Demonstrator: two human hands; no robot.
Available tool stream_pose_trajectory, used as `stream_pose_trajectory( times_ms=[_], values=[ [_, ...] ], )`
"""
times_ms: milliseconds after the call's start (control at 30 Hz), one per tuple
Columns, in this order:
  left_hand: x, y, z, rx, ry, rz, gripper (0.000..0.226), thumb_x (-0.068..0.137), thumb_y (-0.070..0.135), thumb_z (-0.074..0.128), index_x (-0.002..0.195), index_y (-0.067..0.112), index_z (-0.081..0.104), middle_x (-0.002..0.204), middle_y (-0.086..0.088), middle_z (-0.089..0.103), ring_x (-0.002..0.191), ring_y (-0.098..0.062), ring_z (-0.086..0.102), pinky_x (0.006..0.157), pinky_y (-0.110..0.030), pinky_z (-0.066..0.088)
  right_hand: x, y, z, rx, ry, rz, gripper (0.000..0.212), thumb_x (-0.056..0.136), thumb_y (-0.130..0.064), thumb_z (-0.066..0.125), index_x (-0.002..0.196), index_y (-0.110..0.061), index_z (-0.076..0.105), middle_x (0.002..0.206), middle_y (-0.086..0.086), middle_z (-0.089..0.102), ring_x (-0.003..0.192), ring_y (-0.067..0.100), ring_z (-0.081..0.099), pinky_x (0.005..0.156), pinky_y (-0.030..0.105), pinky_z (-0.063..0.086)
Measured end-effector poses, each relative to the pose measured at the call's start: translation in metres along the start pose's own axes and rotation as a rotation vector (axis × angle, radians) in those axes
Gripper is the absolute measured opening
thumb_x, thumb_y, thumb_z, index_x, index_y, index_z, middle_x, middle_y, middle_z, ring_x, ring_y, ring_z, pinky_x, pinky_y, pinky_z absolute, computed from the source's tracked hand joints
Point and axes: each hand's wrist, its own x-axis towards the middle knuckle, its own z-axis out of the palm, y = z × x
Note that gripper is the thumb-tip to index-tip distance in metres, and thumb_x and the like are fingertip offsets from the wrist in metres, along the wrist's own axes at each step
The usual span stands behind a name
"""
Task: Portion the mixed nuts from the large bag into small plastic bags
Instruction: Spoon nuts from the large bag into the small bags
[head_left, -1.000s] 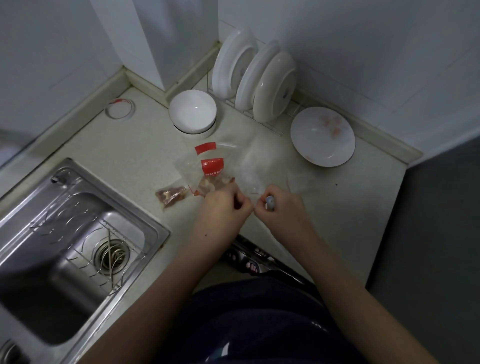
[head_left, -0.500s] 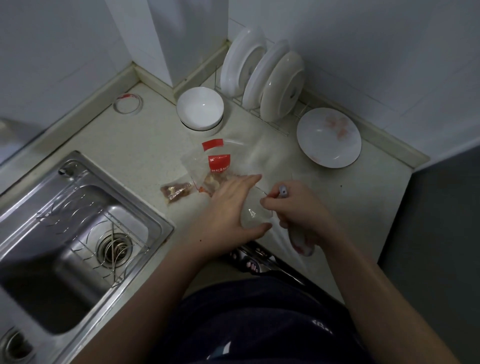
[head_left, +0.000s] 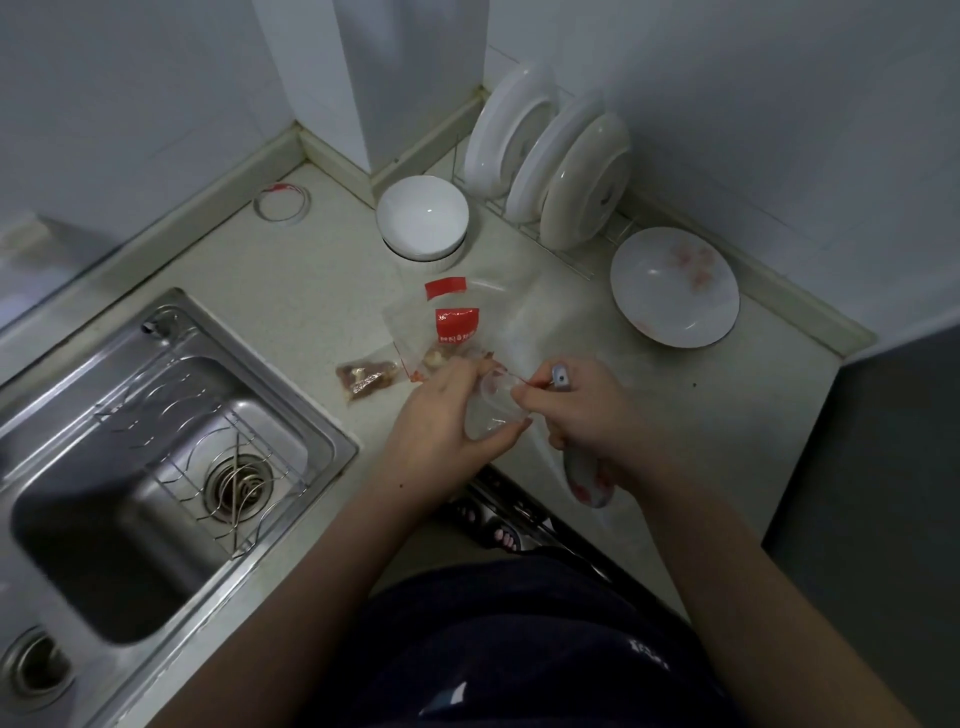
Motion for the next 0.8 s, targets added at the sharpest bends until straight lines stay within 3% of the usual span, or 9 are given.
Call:
stream_pose_trajectory(
  times_ms=[167,300,400,467,567,633,700,800],
  values=[
    [-0.004,-0.005,-0.005,0.057,0.026,0.012,0.048,0.081,0.049,0.065,0.117,0.018,0.060,0.109,0.006,0.055,0.095,-0.007,0.052,0.078,-0.022,0.046,0.003,-0.009,0.001,-0.092,0.001,-0.028,0.019,0.080,-0.010,0.066,0.070,0.004,0.057,0.047,0.002,0.042,0.042,0.015,0.043,0.044,0.026,0.034],
    [-0.005,-0.009,-0.005,0.009,0.018,0.000,0.070,0.076,0.052,0.070,0.133,0.019,0.047,0.128,0.004,0.050,0.115,-0.005,0.046,0.095,-0.018,0.039,0.006,-0.016,0.008,-0.105,-0.075,-0.025,0.020,0.080,-0.003,0.062,0.067,0.008,0.052,0.053,0.012,0.038,0.044,0.018,0.039,0.042,0.025,0.031],
    [-0.009,-0.010,-0.005,-0.007,0.069,-0.033,0.069,0.076,0.054,0.069,0.133,0.032,0.037,0.121,0.019,0.046,0.108,0.011,0.041,0.089,0.000,0.031,0.011,-0.016,0.014,-0.105,-0.091,-0.012,0.014,0.080,-0.001,0.062,0.067,-0.001,0.054,0.049,0.008,0.039,0.042,0.018,0.039,0.044,0.026,0.031],
    [-0.012,-0.010,-0.006,0.004,0.093,-0.054,0.067,0.077,0.057,0.064,0.133,0.033,0.036,0.119,0.022,0.045,0.106,0.013,0.040,0.085,0.004,0.031,0.014,-0.014,0.015,-0.086,-0.110,-0.002,0.019,0.080,-0.006,0.065,0.065,-0.009,0.053,0.045,0.001,0.041,0.041,0.016,0.040,0.045,0.027,0.032],
    [-0.013,-0.016,-0.007,-0.025,0.104,-0.094,0.064,0.078,0.060,0.060,0.131,0.029,0.042,0.121,0.018,0.053,0.105,0.007,0.050,0.085,-0.006,0.037,0.017,-0.012,0.015,-0.023,-0.165,-0.004,0.026,0.082,-0.033,0.071,0.067,-0.018,0.056,0.044,-0.009,0.044,0.041,0.010,0.041,0.044,0.023,0.036],
    [-0.014,-0.021,-0.008,-0.057,0.117,-0.131,0.062,0.078,0.061,0.061,0.129,0.030,0.046,0.118,0.018,0.056,0.104,0.003,0.054,0.085,-0.010,0.039,0.020,-0.011,0.011,0.061,-0.148,0.017,0.026,0.089,-0.042,0.062,0.079,-0.017,0.059,0.047,-0.013,0.044,0.044,0.006,0.042,0.049,0.026,0.041],
    [-0.015,-0.025,-0.010,-0.080,0.137,-0.170,0.062,0.076,0.062,0.062,0.127,0.030,0.047,0.117,0.017,0.058,0.105,0.002,0.056,0.085,-0.012,0.041,0.027,-0.014,0.003,0.215,-0.085,0.058,0.033,0.098,-0.039,0.046,0.083,-0.012,0.057,0.051,-0.009,0.043,0.048,0.006,0.044,0.060,0.030,0.045],
    [-0.016,-0.030,-0.013,-0.131,0.190,-0.217,0.059,0.075,0.059,0.066,0.123,0.029,0.051,0.114,0.018,0.061,0.106,0.000,0.059,0.088,-0.018,0.046,0.035,-0.031,-0.009,0.339,0.015,-0.021,0.045,0.103,-0.032,0.035,0.068,-0.016,0.058,0.059,0.000,0.055,0.061,0.012,0.058,0.081,0.037,0.048]
  ],
)
